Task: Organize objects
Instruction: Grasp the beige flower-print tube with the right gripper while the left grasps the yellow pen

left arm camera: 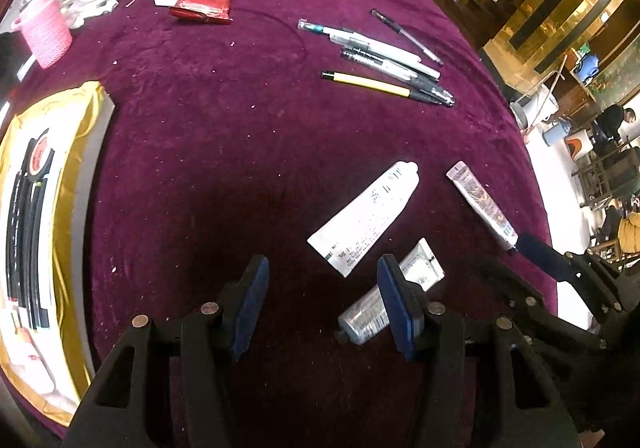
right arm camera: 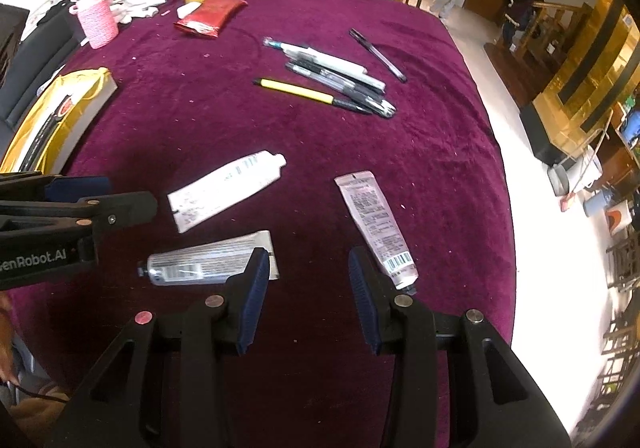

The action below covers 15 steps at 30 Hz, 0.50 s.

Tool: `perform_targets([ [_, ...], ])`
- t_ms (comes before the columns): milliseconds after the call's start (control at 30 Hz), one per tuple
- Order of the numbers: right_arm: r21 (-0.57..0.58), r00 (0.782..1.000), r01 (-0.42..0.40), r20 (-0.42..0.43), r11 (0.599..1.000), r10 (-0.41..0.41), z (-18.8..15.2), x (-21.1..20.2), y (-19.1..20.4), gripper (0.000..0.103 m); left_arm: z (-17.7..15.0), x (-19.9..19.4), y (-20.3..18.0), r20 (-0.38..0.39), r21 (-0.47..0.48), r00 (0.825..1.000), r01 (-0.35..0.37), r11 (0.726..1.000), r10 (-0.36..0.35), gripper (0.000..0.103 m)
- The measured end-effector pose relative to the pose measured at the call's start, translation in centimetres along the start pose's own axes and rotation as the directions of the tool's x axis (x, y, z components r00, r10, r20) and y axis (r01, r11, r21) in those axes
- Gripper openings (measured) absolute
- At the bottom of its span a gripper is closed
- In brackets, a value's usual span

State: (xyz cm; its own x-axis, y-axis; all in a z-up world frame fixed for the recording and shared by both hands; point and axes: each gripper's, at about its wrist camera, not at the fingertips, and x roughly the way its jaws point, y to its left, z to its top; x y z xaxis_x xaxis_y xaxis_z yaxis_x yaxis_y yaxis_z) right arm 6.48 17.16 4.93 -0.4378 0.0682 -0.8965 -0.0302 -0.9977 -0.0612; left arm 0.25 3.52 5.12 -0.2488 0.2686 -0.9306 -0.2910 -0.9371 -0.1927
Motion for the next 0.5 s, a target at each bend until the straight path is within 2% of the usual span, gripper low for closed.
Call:
perform_targets([
  [200, 0.105, 0.999, -0.012, -0.04, 0.994, 0.016, -0.4, 1.3, -3.3, 0.039, 2.0, 1.0, -0.6, 0.019, 0.067, 1.0, -0.013, 0.998, 0.012, 0.049],
  [300, 0.195, 0.999, -0.007, -0.048, 0.981, 0.017, -0.8, 1.6, -5.8, 0.039, 4.1, 1.5, -1.4, 0.036, 0.114, 0.999, 0.017, 0.993, -0.021, 0.049],
  [367, 0.258, 0.998, -0.003, -0.06, 0.966, 0.019, -1.2, 1.9, -7.6, 0.039, 5.9, 2.2, -2.9, 0.063, 0.202, 0.996, 0.054, 0.978, -0.068, 0.049],
  [433, 0.32, 0.997, -0.004, -0.074, 0.947, 0.029, -1.8, 2.2, -9.1, 0.039, 7.6, 3.6, -4.9, 0.078, 0.325, 0.994, 0.041, 0.945, -0.07, 0.049],
  [500, 0.357, 0.996, -0.01, -0.079, 0.934, 0.041, -2.3, 2.2, -9.9, 0.039, 9.0, 5.0, -6.3, 0.072, 0.405, 0.995, 0.03, 0.914, -0.064, 0.049],
])
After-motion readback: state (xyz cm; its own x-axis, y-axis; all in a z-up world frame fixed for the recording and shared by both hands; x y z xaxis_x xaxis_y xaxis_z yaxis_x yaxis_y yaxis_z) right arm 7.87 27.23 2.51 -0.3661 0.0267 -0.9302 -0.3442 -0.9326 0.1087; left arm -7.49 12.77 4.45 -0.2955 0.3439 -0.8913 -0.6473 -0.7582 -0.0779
